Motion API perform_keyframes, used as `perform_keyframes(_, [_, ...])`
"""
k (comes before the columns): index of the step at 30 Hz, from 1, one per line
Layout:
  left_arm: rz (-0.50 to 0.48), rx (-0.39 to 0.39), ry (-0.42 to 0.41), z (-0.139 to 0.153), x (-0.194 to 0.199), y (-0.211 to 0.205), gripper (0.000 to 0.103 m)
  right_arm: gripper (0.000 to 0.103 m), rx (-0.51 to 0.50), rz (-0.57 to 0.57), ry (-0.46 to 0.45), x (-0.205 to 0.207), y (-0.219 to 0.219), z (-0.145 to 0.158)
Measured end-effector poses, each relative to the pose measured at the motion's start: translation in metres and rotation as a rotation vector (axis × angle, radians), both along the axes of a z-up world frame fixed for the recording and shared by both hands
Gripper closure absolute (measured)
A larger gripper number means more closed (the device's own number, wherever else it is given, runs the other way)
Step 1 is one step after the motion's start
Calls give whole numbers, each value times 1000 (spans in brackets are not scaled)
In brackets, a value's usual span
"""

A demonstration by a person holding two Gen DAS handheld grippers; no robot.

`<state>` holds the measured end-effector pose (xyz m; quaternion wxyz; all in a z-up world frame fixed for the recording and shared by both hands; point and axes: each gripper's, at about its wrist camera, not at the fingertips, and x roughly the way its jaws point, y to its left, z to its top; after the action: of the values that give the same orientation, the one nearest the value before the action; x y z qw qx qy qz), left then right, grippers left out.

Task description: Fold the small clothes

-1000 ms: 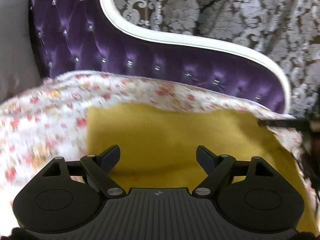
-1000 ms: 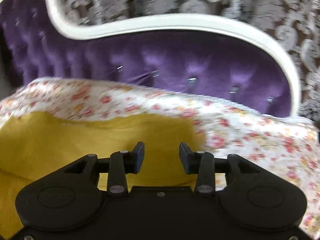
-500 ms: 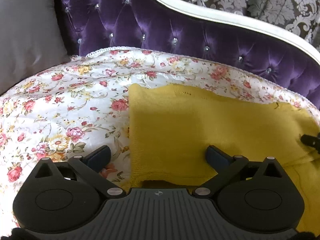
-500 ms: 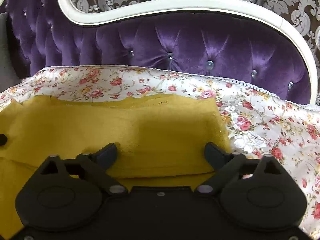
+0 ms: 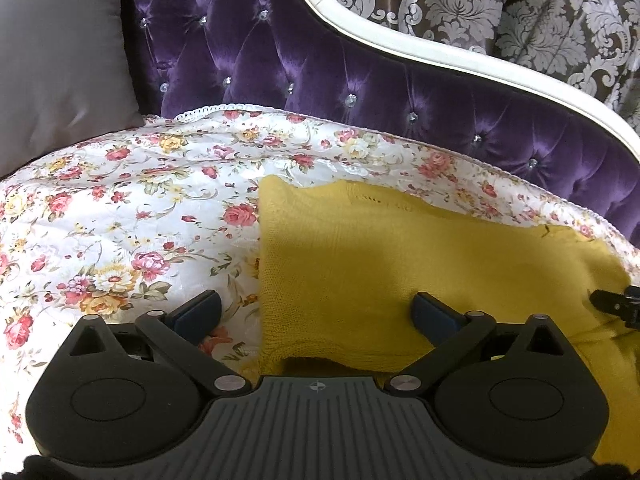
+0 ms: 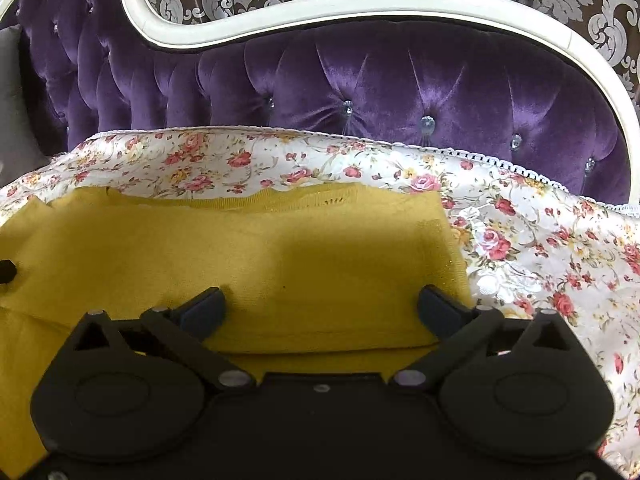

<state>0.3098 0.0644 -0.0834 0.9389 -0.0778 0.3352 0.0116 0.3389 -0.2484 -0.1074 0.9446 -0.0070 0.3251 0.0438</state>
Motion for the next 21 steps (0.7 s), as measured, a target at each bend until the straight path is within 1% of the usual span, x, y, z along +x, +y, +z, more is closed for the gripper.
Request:
perform_keyframes(5, [1, 15, 6, -1, 0, -1, 0, 1, -1, 1, 1, 0, 0, 0])
perform_keyframes(14, [5, -5, -5, -2, 0, 2, 0, 1, 5, -6, -4, 1, -1, -1])
perform_keyframes(21, [10, 1, -10, -2, 0, 1, 0, 1, 8, -34, -12, -1, -2, -1])
